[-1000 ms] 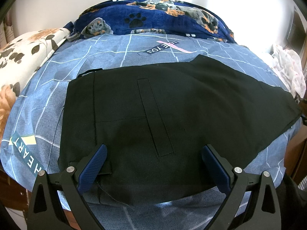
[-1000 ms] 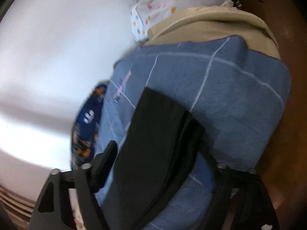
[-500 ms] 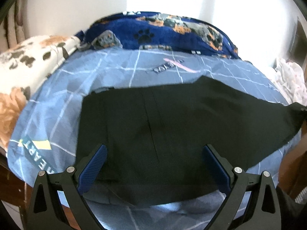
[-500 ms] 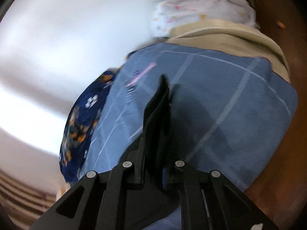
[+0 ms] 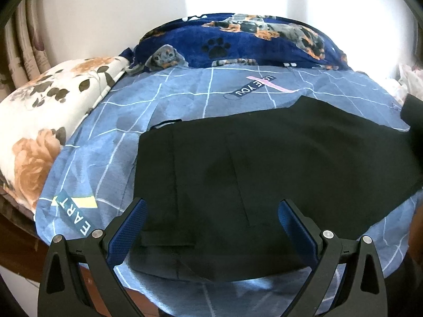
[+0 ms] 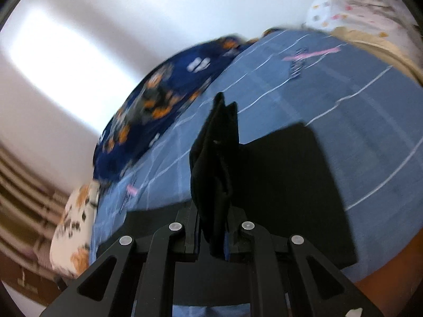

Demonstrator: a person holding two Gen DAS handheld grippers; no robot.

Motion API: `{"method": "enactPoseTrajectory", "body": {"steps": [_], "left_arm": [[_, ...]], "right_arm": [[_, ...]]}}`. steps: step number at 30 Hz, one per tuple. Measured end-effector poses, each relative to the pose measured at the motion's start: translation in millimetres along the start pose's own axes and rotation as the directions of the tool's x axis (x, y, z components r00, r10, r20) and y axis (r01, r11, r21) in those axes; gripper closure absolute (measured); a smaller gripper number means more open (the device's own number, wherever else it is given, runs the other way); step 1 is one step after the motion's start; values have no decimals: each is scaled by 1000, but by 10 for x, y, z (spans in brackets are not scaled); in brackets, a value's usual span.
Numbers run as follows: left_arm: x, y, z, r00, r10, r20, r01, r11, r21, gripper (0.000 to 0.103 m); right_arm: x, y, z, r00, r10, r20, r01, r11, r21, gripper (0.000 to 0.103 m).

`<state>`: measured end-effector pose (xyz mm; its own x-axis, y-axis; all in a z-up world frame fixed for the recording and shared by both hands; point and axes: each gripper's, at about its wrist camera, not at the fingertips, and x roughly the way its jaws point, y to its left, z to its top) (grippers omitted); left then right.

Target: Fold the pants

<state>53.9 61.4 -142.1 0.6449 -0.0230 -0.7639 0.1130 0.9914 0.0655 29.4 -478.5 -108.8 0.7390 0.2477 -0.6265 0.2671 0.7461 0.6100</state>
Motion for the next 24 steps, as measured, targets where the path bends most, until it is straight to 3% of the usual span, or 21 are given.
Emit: {"method": "enactPoseTrajectory", "body": {"steps": [13,24], "left_arm": [[10,12,-4,999,42,-6,-42,999,6,4],[26,23,21,996,82,-22,-82,997,1,4]], "right_arm": [[636,851,-806,980,100,-174,-120,987,-105,90],[791,1055,-1086,967,113,-226,-146,980,-137,90]]}}
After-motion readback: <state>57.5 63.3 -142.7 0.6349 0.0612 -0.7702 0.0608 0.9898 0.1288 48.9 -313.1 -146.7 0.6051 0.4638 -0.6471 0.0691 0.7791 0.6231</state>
